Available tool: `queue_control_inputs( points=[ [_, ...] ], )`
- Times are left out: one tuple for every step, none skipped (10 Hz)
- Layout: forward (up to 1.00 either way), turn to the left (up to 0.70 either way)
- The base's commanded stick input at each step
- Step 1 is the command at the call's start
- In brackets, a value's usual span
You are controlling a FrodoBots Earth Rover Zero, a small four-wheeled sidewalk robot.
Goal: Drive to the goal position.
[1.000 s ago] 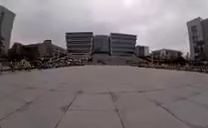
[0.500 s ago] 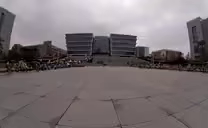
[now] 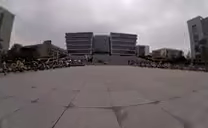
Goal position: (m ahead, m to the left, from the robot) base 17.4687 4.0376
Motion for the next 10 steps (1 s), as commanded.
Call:
queue_control_inputs(
  points=[
    [0.7,0.0],
    [0.7,0.0],
    [0.7,0.0],
    [0.7,0.0],
    [0.7,0.0],
    [0.7,0.0],
    [0.7,0.0],
    [0.7,0.0],
    [0.7,0.0],
    [0.7,0.0]
  ],
)
